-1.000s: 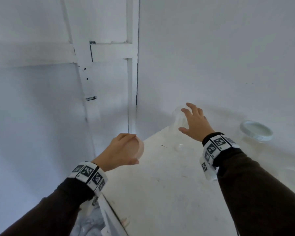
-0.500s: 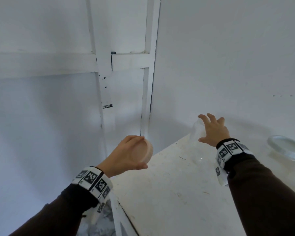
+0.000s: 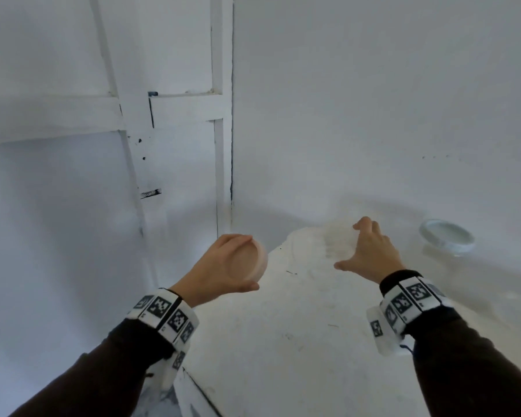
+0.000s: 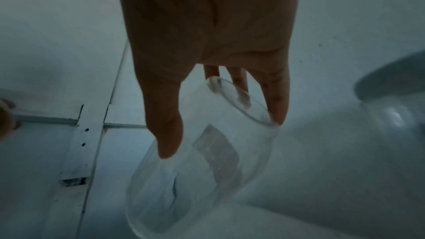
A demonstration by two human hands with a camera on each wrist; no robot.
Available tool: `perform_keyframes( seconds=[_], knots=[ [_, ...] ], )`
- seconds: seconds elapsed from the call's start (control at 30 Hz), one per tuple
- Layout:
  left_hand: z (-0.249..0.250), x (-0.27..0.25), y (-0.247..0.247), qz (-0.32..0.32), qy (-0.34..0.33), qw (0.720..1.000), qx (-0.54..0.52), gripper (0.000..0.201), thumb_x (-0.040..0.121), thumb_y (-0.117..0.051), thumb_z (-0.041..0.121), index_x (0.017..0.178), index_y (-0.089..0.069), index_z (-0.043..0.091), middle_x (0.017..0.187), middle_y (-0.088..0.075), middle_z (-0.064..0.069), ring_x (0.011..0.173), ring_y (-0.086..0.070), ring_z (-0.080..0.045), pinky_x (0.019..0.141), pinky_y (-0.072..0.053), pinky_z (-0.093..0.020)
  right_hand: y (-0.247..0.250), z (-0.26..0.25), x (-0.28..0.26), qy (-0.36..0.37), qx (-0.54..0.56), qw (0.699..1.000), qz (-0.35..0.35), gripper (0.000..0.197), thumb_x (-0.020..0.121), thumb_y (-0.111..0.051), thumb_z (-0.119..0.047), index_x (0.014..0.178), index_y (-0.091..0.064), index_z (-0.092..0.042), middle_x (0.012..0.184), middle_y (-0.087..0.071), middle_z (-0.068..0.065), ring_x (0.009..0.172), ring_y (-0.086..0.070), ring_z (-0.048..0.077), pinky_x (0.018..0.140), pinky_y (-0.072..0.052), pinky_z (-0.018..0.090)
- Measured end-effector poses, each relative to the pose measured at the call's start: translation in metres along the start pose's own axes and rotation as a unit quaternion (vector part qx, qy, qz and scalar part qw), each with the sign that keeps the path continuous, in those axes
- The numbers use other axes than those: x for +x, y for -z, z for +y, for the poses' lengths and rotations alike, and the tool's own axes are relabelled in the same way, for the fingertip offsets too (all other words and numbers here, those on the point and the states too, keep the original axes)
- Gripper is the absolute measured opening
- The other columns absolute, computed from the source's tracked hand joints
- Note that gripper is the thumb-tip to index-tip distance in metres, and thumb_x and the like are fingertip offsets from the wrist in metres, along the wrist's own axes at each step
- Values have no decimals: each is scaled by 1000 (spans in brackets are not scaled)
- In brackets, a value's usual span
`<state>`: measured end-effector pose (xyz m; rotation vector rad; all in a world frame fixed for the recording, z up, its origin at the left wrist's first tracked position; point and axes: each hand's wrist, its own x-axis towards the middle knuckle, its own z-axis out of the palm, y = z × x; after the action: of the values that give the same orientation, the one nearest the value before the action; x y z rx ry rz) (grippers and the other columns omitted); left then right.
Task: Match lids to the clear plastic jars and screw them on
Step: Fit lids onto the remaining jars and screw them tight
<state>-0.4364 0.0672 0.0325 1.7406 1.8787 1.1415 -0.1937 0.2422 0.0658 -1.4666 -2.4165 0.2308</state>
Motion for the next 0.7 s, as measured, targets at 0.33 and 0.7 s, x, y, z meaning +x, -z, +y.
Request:
perform_keyframes(
  seconds=[0.33,0.7],
  knots=[
    [30,33,-46,-54,-50,996,-58,98,51,-68,67,136,-37,30,132,-36,16,114,-39,7,87,-36,-13,-6,60,-67,-65,140,988,-14,93,57,-86,-23,132,-33,-19,124,-25,7,110,-42,28,93,-40,30],
    [69,58,-94,-67,-100,988,-99,99,51,-69,63,138,-38,27,133,-37,14,116,-39,7,88,-35,-10,-9,98,-122,-169,245,954,-29,90,60,-86,-33,129,-34,-8,131,-48,9,117,-49,23,89,-42,28]
  ],
)
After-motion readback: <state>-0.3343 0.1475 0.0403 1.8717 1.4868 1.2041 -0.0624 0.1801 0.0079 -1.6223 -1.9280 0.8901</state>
